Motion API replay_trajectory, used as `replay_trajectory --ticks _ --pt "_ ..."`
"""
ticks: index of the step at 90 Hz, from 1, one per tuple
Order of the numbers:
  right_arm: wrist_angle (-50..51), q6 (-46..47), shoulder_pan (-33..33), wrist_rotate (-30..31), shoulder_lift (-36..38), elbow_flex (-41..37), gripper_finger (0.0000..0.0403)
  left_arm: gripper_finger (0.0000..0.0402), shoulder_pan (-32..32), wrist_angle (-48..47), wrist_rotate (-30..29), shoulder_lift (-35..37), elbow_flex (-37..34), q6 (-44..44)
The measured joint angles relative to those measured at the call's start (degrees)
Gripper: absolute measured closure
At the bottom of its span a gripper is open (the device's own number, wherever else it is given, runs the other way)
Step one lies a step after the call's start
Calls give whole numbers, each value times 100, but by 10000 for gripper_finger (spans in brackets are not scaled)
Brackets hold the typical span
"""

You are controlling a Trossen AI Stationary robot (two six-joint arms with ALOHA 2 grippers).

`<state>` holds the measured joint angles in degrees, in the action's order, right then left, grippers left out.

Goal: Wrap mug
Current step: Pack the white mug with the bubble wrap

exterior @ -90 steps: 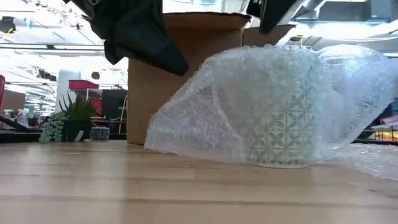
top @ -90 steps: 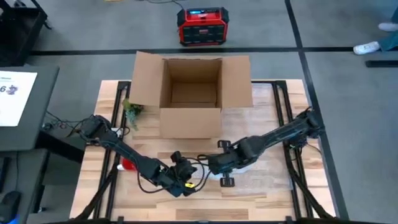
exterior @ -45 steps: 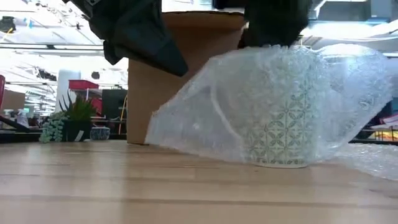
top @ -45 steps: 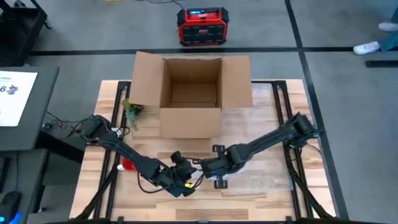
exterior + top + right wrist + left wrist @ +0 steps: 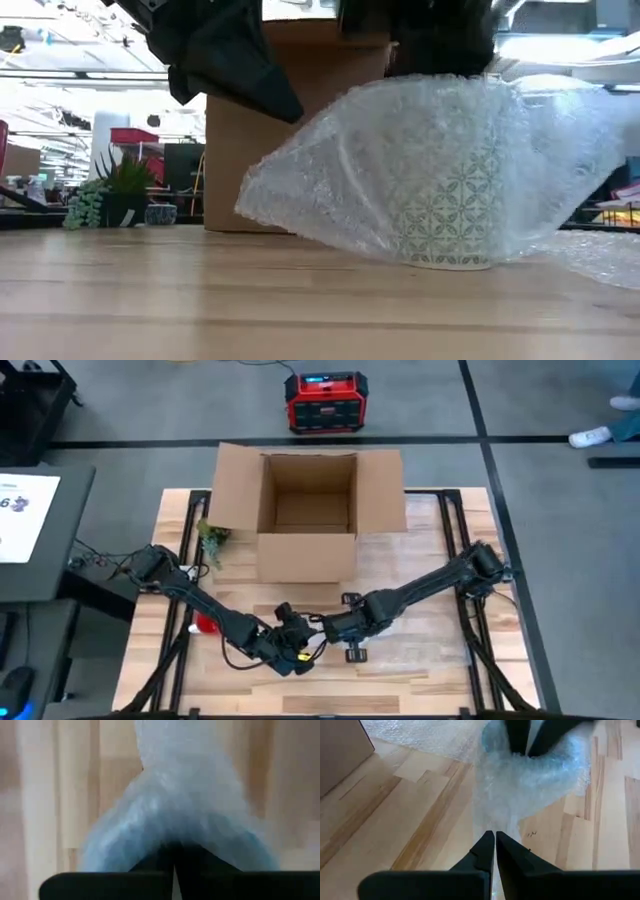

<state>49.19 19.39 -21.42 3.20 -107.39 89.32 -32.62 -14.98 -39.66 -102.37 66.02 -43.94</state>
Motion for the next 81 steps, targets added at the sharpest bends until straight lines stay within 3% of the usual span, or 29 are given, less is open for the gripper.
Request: replay_trajectory --ticks 12,30,55,65,81 --pt "466 556 -92 178 618 26 403 402 0 -4 0 0 0 -9" --pt "1033 1145 -200 578 753 -61 403 402 0 -4 0 0 0 -14" --pt "166 902 -128 428 -285 -358 403 402 4 -7 0 0 0 -7" --pt "-319 608 -69 74 -724 -334 403 402 7 -13 1 0 -2 -7" --pt "-304 563 14 -58 -702 -350 403 402 9 -13 0 0 -2 -7"
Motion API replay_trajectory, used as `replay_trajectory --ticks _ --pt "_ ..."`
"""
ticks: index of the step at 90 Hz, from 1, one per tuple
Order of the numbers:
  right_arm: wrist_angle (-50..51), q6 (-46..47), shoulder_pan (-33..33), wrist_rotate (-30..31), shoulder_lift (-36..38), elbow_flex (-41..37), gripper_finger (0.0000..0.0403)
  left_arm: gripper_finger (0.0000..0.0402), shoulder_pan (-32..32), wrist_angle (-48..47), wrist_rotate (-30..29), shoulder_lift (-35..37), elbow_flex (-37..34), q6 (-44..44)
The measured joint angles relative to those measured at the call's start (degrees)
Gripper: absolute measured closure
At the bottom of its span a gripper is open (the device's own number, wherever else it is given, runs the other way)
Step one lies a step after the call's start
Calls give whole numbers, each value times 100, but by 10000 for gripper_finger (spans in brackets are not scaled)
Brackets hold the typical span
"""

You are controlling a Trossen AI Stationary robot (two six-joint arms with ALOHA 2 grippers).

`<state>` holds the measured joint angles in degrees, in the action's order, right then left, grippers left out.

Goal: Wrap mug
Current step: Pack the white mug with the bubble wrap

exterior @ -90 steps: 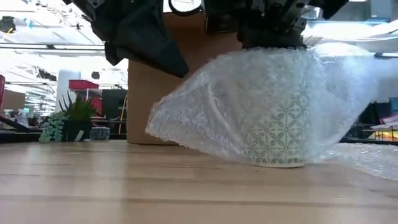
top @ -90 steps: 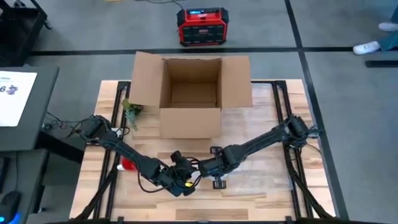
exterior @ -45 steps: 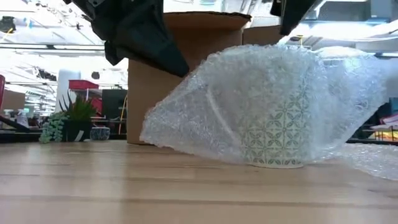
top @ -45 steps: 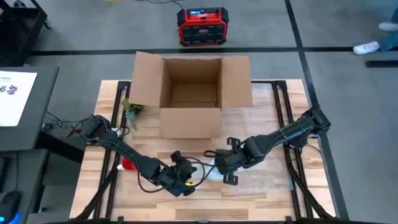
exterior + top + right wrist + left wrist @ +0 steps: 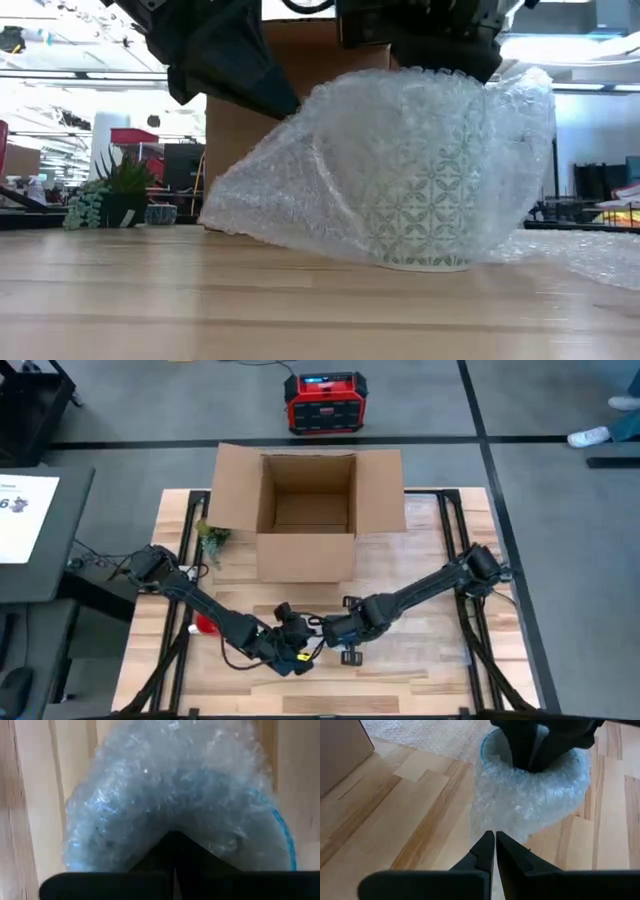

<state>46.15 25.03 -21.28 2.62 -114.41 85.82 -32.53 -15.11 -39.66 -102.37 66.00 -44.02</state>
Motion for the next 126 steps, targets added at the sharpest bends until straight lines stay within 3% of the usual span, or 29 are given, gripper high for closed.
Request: replay_trajectory --ticks 41,53,62,78,100,126 --pt "-32 16 -235 506 1686 -37 403 402 3 2 0 0 0 5" --pt "531 283 -503 519 2010 -17 403 402 2 2 62 0 2 1" --pt "973 335 -743 723 2040 -183 403 402 2 2 291 0 0 -107" --pt "768 823 -909 901 2124 -836 403 402 -103 -78 641 0 2 -241" --pt "-786 644 -676 951 1917 -1319 403 402 -34 244 568 0 -196 -228" --pt "-1050 401 -334 774 1169 -1280 403 402 221 861 303 -160 -340 22"
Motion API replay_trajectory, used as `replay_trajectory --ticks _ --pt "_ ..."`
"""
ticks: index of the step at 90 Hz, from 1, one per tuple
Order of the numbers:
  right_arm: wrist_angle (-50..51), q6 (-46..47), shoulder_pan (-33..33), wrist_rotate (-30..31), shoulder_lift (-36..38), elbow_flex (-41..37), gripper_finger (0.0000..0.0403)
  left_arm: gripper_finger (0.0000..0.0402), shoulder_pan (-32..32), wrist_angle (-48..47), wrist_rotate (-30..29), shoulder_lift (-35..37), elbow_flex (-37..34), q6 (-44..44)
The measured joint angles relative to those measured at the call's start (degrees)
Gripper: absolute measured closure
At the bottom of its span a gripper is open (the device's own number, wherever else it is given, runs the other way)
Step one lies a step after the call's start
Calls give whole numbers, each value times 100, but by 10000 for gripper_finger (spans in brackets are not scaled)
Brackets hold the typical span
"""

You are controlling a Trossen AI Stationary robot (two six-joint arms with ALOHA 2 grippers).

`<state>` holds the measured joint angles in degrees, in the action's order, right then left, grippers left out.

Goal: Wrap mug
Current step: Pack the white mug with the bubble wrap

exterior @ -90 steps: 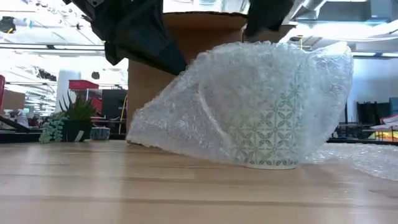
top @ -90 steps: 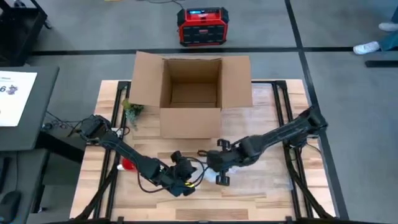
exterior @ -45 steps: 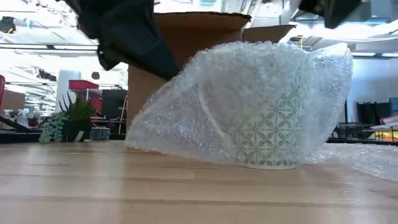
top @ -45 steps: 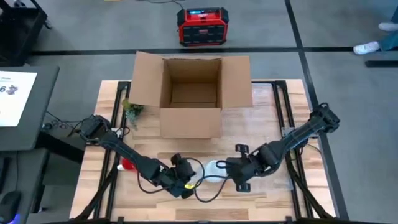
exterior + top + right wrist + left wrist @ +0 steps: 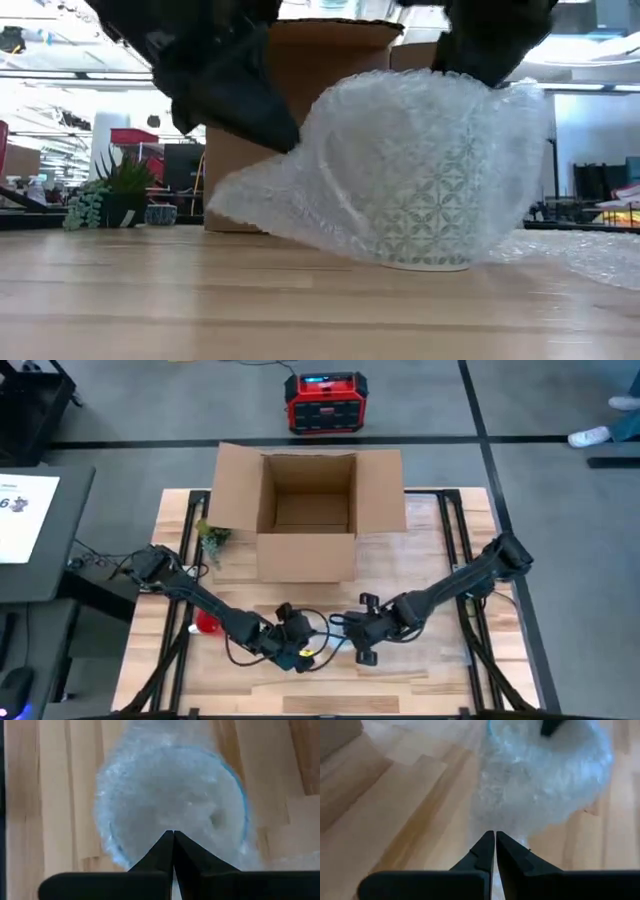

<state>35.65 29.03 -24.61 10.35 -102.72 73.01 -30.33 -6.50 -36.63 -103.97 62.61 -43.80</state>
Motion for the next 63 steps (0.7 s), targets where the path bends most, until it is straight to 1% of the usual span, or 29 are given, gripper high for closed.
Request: replay_trajectory --ticks 13,22,33,42,50,63 --pt "-172 -105 121 -308 -291 22 403 402 39 259 -57 -17 -11 311" --pt "67 -164 183 -462 -322 92 403 402 36 432 -134 34 -11 532" --pt "440 -255 217 -467 -241 339 403 402 -70 440 -137 294 -7 623" --pt "785 -279 222 -451 -158 559 403 402 -251 191 -135 574 3 583" --pt "953 -365 204 -437 -67 837 403 402 -436 -216 -66 792 3 423" --pt "1043 -428 142 -361 -17 1210 403 402 -783 -1056 501 939 5 -285"
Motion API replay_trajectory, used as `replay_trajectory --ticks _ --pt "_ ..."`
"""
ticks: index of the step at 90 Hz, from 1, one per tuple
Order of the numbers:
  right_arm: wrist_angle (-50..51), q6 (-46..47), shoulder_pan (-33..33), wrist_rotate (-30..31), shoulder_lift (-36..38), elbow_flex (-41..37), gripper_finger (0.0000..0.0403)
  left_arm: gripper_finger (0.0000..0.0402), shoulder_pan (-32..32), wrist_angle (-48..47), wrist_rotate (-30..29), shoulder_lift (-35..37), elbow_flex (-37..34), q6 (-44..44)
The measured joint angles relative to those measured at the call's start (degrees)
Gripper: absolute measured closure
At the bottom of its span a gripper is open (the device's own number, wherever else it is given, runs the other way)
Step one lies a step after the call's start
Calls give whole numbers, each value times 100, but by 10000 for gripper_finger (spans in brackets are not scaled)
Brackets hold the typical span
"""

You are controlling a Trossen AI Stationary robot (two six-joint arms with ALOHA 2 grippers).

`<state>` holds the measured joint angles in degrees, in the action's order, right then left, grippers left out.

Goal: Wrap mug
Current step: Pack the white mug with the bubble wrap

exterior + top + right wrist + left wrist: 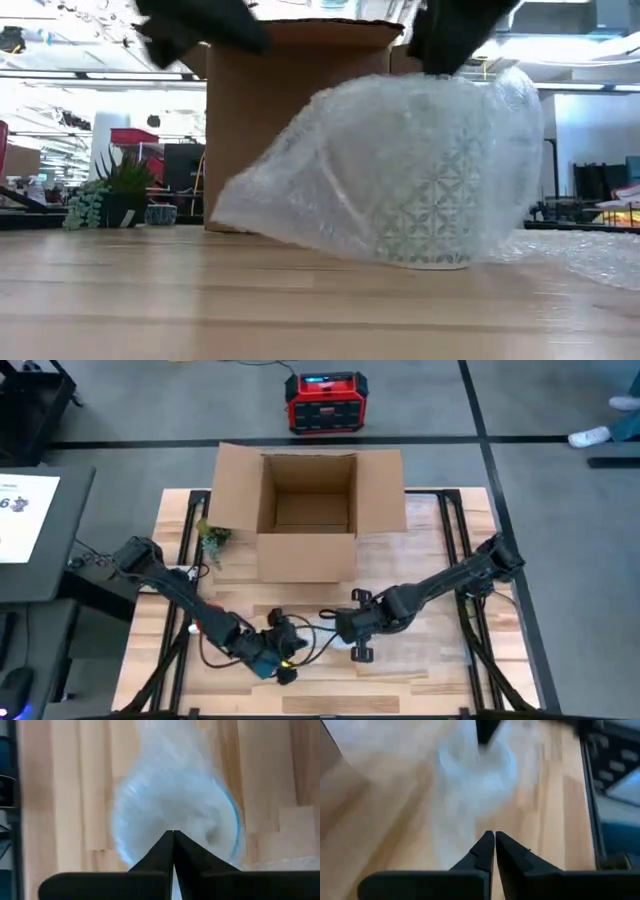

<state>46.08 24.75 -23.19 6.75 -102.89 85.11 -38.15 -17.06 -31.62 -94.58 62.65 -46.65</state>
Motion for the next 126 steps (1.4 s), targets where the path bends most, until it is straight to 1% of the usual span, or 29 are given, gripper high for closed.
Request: replay_trajectory --ticks 6,14,26,36,43,54,63,75,83,103,115,126 --pt "-193 -93 -31 46 -2 54 403 401 -180 -249 132 -54 -49 -303" --pt "-579 -214 -47 46 -42 70 403 396 -365 -211 138 -226 -205 -528" --pt "-623 -261 57 -4 -341 70 403 362 -425 -6 -55 -642 -396 -656" --pt "-661 -293 147 -50 -583 93 403 320 -297 604 -308 -1078 -450 -455" --pt "-718 -363 187 -81 -743 106 403 295 -129 1014 -347 -1393 -470 -267" --pt "-696 -380 198 -86 -929 106 403 278 125 1464 -403 -1742 -472 -57" --pt "-582 -396 199 -105 -967 104 403 278 215 1594 -637 -1805 -466 39" --pt "-410 -393 200 -107 -938 97 403 292 251 1738 -1491 -1758 -472 487" --pt "-236 -389 209 -114 -880 88 403 309 205 1948 -1765 -1623 -432 871" --pt "332 -340 229 -147 -604 47 403 342 162 1997 -1892 -1370 -155 1473" --pt "721 -219 229 -31 -326 49 403 345 154 1917 -1851 -1329 -83 1560" --pt "1246 -79 244 210 -207 51 403 346 162 1893 -1834 -1329 -83 1555"
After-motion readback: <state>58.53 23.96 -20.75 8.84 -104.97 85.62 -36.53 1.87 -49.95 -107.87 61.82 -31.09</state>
